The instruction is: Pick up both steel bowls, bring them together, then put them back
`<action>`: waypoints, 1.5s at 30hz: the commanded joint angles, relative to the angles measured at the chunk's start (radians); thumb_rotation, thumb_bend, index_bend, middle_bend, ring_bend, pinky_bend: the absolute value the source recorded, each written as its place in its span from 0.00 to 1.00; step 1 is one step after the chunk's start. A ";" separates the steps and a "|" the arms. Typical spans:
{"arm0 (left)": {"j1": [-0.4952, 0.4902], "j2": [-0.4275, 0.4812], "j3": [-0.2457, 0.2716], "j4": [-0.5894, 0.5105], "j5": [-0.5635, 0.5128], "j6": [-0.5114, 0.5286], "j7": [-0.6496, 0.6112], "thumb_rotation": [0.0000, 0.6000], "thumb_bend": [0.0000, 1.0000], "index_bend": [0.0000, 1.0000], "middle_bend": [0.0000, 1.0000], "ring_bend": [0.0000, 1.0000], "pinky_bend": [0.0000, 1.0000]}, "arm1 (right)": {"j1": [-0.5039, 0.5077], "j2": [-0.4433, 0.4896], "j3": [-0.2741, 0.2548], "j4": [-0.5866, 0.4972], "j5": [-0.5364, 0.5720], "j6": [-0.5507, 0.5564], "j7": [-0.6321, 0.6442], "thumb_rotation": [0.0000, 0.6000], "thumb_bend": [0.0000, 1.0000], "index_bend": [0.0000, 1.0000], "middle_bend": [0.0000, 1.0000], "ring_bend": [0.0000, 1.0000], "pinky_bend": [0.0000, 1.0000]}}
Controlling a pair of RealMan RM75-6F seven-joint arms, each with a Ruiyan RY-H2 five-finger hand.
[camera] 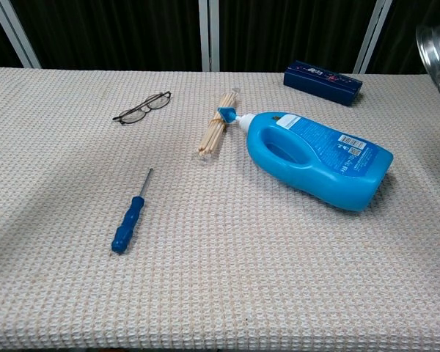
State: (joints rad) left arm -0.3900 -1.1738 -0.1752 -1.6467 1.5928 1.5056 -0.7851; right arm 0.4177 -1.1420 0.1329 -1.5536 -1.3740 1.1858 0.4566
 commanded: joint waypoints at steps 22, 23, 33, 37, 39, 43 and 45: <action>-0.213 -0.271 -0.100 -0.213 -0.043 -0.148 0.426 1.00 0.29 0.50 0.44 0.35 0.52 | 0.259 -0.391 0.201 -0.043 -0.031 -0.173 0.850 1.00 0.28 0.70 0.52 0.41 0.24; -0.219 -0.280 -0.105 -0.212 -0.049 -0.152 0.442 1.00 0.29 0.50 0.44 0.35 0.52 | 0.264 -0.392 0.202 -0.046 -0.033 -0.178 0.858 1.00 0.28 0.70 0.52 0.41 0.24; -0.273 -0.343 -0.135 -0.166 -0.080 -0.180 0.558 1.00 0.29 0.51 0.45 0.35 0.52 | 0.306 -0.410 0.226 -0.083 -0.014 -0.225 0.914 1.00 0.29 0.70 0.52 0.41 0.24; -0.282 -0.355 -0.133 -0.156 -0.090 -0.192 0.555 1.00 0.29 0.51 0.45 0.35 0.52 | 0.318 -0.421 0.217 -0.081 -0.020 -0.238 0.910 1.00 0.30 0.70 0.52 0.41 0.24; -0.283 -0.357 -0.132 -0.151 -0.089 -0.189 0.550 1.00 0.29 0.51 0.45 0.35 0.52 | 0.319 -0.423 0.213 -0.078 -0.022 -0.239 0.910 1.00 0.30 0.70 0.52 0.41 0.24; -0.274 -0.347 -0.134 -0.150 -0.085 -0.169 0.533 1.00 0.29 0.51 0.45 0.35 0.52 | 0.302 -0.415 0.209 -0.073 -0.023 -0.218 0.933 1.00 0.30 0.70 0.52 0.41 0.24; -0.265 -0.336 -0.139 -0.152 -0.085 -0.155 0.518 1.00 0.29 0.51 0.45 0.35 0.52 | 0.292 -0.401 0.209 -0.071 -0.031 -0.206 0.951 1.00 0.30 0.70 0.52 0.41 0.24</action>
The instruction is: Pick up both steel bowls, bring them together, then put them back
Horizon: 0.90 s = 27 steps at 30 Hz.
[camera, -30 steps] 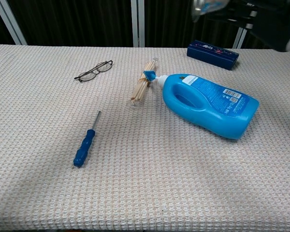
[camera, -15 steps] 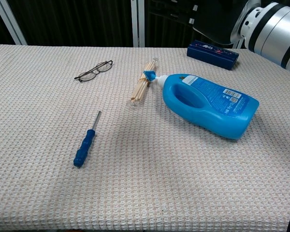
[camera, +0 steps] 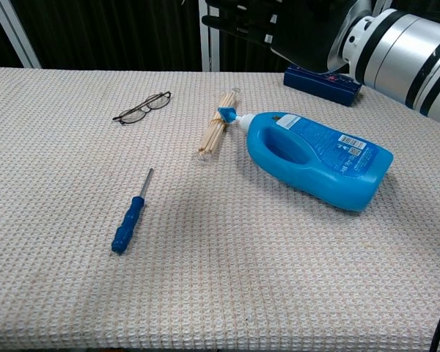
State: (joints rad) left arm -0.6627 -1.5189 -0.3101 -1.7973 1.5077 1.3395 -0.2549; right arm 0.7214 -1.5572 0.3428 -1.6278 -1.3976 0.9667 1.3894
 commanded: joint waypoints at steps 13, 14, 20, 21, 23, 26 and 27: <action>-0.019 -0.010 0.012 0.017 0.005 -0.024 -0.030 1.00 0.29 0.51 0.45 0.35 0.52 | 0.023 0.015 -0.005 -0.016 -0.033 -0.003 0.024 1.00 0.31 0.70 0.52 0.41 0.24; -0.018 -0.010 0.012 0.022 0.006 -0.019 -0.039 1.00 0.29 0.51 0.45 0.35 0.52 | 0.022 0.013 -0.007 -0.014 -0.031 -0.001 0.019 1.00 0.31 0.70 0.52 0.41 0.24; 0.014 0.033 0.001 0.004 0.029 0.038 -0.072 1.00 0.29 0.51 0.45 0.35 0.52 | -0.013 0.048 0.008 0.014 -0.001 0.037 0.032 1.00 0.31 0.70 0.52 0.41 0.24; 0.027 0.053 0.000 0.001 0.038 0.058 -0.071 1.00 0.29 0.51 0.45 0.35 0.52 | -0.026 0.067 0.012 0.021 -0.001 0.054 0.023 1.00 0.31 0.70 0.52 0.41 0.24; 0.053 0.091 0.000 0.002 0.042 0.086 -0.075 1.00 0.29 0.51 0.45 0.35 0.52 | -0.048 0.105 0.019 0.026 -0.007 0.086 0.005 1.00 0.31 0.70 0.52 0.41 0.24; 0.107 0.184 0.008 0.028 0.006 0.100 -0.106 1.00 0.29 0.51 0.45 0.35 0.52 | -0.094 0.194 0.006 0.045 -0.056 0.151 -0.107 1.00 0.32 0.70 0.52 0.41 0.24; 0.122 0.211 0.014 0.043 -0.008 0.093 -0.111 1.00 0.29 0.51 0.45 0.35 0.52 | -0.108 0.221 -0.008 0.055 -0.081 0.170 -0.157 1.00 0.32 0.70 0.52 0.41 0.24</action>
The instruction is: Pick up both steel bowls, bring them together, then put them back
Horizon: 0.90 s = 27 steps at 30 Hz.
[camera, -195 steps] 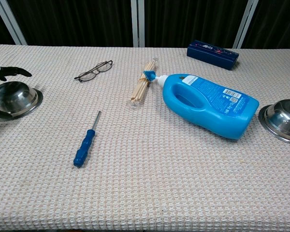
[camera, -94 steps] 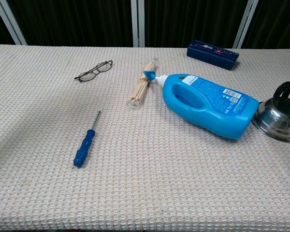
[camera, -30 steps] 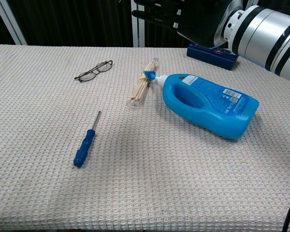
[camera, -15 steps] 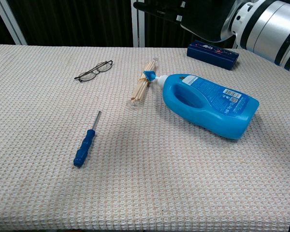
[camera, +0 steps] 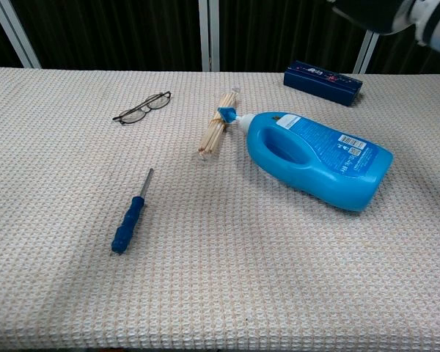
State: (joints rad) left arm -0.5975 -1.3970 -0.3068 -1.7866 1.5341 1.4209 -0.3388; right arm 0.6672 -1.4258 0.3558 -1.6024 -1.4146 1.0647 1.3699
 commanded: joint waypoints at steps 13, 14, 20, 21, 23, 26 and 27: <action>0.135 0.250 0.212 0.354 -0.097 -0.239 0.071 1.00 0.29 0.52 0.46 0.36 0.54 | -0.298 0.280 -0.302 0.168 -0.185 0.193 -0.807 1.00 0.33 0.69 0.52 0.41 0.24; 0.134 0.249 0.226 0.369 -0.096 -0.261 0.081 1.00 0.29 0.52 0.46 0.36 0.54 | -0.312 0.278 -0.318 0.180 -0.184 0.194 -0.848 1.00 0.33 0.69 0.52 0.41 0.24; 0.107 0.241 0.269 0.401 -0.090 -0.363 0.163 1.00 0.29 0.52 0.46 0.36 0.54 | -0.350 0.264 -0.362 0.191 -0.167 0.179 -0.945 1.00 0.33 0.69 0.52 0.41 0.24; 0.101 0.233 0.273 0.407 -0.091 -0.379 0.184 1.00 0.29 0.52 0.46 0.36 0.55 | -0.355 0.254 -0.365 0.197 -0.158 0.174 -0.963 1.00 0.33 0.69 0.52 0.41 0.24; 0.091 0.223 0.278 0.404 -0.098 -0.410 0.193 1.00 0.29 0.53 0.46 0.37 0.55 | -0.357 0.240 -0.369 0.204 -0.144 0.158 -0.977 1.00 0.33 0.69 0.52 0.41 0.24; 0.078 0.218 0.285 0.399 -0.096 -0.440 0.208 1.00 0.29 0.53 0.46 0.37 0.55 | -0.356 0.229 -0.373 0.218 -0.131 0.135 -0.999 1.00 0.33 0.69 0.52 0.40 0.24; 0.072 0.217 0.287 0.395 -0.096 -0.452 0.216 1.00 0.29 0.52 0.46 0.37 0.55 | -0.355 0.224 -0.373 0.224 -0.125 0.126 -1.013 1.00 0.33 0.69 0.52 0.40 0.24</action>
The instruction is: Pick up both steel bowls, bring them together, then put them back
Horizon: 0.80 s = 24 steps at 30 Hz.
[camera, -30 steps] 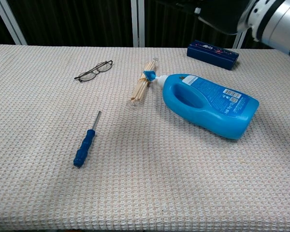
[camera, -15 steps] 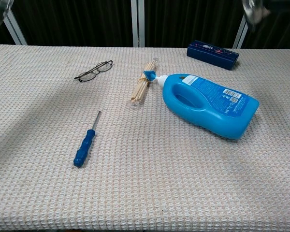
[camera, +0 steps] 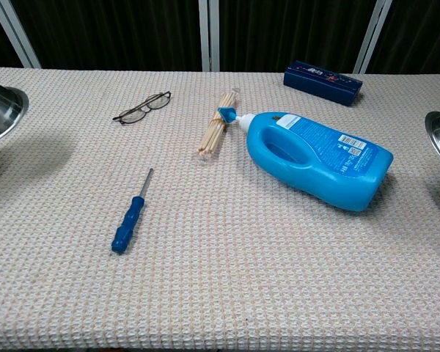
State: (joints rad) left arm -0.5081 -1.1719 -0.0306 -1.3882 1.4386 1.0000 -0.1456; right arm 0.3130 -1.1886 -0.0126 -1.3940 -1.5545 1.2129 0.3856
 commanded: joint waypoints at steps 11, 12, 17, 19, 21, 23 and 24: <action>-0.076 -0.038 0.003 -0.049 -0.015 -0.113 0.090 1.00 0.28 0.52 0.47 0.37 0.55 | 0.011 -0.034 -0.013 0.036 0.049 -0.095 -0.061 1.00 0.33 0.68 0.52 0.40 0.24; -0.082 -0.044 0.001 -0.051 -0.019 -0.120 0.101 1.00 0.27 0.52 0.47 0.37 0.55 | 0.012 -0.036 -0.012 0.039 0.050 -0.097 -0.061 1.00 0.33 0.68 0.52 0.40 0.24; -0.105 -0.072 -0.004 -0.052 -0.052 -0.158 0.156 1.00 0.25 0.47 0.46 0.37 0.55 | 0.015 -0.045 -0.013 0.053 0.049 -0.106 -0.059 1.00 0.32 0.65 0.51 0.39 0.24; -0.109 -0.076 -0.001 -0.054 -0.061 -0.170 0.168 1.00 0.21 0.26 0.42 0.36 0.54 | 0.018 -0.044 -0.015 0.053 0.045 -0.111 -0.052 1.00 0.29 0.54 0.46 0.37 0.22; -0.109 -0.075 0.001 -0.061 -0.063 -0.170 0.169 1.00 0.18 0.07 0.33 0.33 0.52 | 0.020 -0.041 -0.019 0.055 0.037 -0.113 -0.042 1.00 0.23 0.37 0.35 0.26 0.18; -0.100 -0.081 -0.001 -0.062 -0.054 -0.143 0.160 1.00 0.12 0.00 0.18 0.26 0.46 | 0.020 -0.036 -0.022 0.056 0.038 -0.118 -0.045 1.00 0.14 0.13 0.15 0.08 0.09; -0.095 -0.081 0.000 -0.062 -0.046 -0.128 0.152 1.00 0.11 0.00 0.14 0.24 0.44 | 0.019 -0.033 -0.020 0.054 0.040 -0.114 -0.047 1.00 0.11 0.07 0.09 0.03 0.07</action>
State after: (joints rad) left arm -0.6110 -1.2491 -0.0308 -1.4485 1.3820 0.8475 0.0169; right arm 0.3321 -1.2227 -0.0330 -1.3397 -1.5157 1.0977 0.3396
